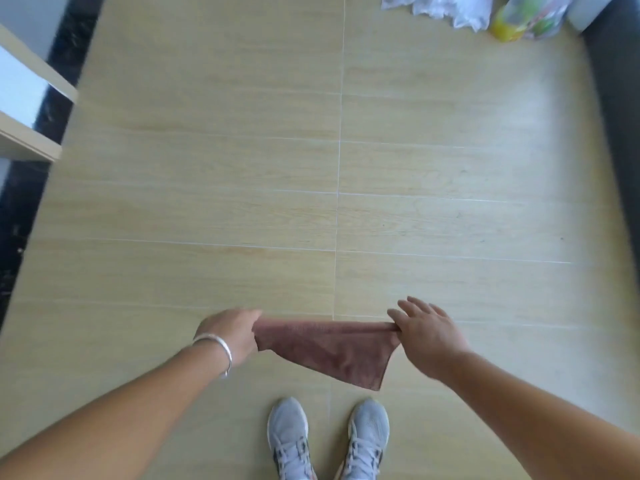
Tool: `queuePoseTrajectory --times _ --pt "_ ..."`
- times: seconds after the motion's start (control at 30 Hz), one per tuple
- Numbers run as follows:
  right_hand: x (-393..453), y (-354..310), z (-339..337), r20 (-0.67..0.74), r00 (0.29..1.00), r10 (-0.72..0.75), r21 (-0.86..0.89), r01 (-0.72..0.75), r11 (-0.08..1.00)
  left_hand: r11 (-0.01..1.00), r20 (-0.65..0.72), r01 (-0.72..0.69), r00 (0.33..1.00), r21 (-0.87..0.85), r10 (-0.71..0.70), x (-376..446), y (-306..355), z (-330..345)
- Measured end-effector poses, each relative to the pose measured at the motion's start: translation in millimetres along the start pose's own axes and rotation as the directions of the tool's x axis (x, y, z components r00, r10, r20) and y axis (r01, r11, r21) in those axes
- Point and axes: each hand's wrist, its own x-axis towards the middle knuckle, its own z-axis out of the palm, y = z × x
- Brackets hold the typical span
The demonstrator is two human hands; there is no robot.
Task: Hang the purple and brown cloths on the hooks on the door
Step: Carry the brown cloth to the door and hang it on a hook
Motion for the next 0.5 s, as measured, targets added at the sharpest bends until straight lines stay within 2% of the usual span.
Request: queuePoseTrajectory --times 0.17,0.3,0.37,0.5 --pt "-88 -17 -156 0.057 0.998 -0.036 -0.03 0.038 0.999 0.998 0.065 -0.03 0.997 -0.052 0.034 -121 5 -149" --pt "-152 -26 -285 -0.029 0.997 -0.072 -0.049 0.07 0.996 0.992 0.035 -0.123 0.992 -0.04 0.124 -213 12 -276" --pt "-173 -27 -350 -0.099 0.992 -0.075 -0.066 0.068 0.995 0.988 -0.012 -0.152 0.988 -0.017 0.152 -253 17 -335" --pt "-208 -32 -482 -0.235 0.97 -0.062 -0.113 0.036 0.993 0.983 -0.196 -0.184 0.963 0.019 0.184 -327 23 -440"
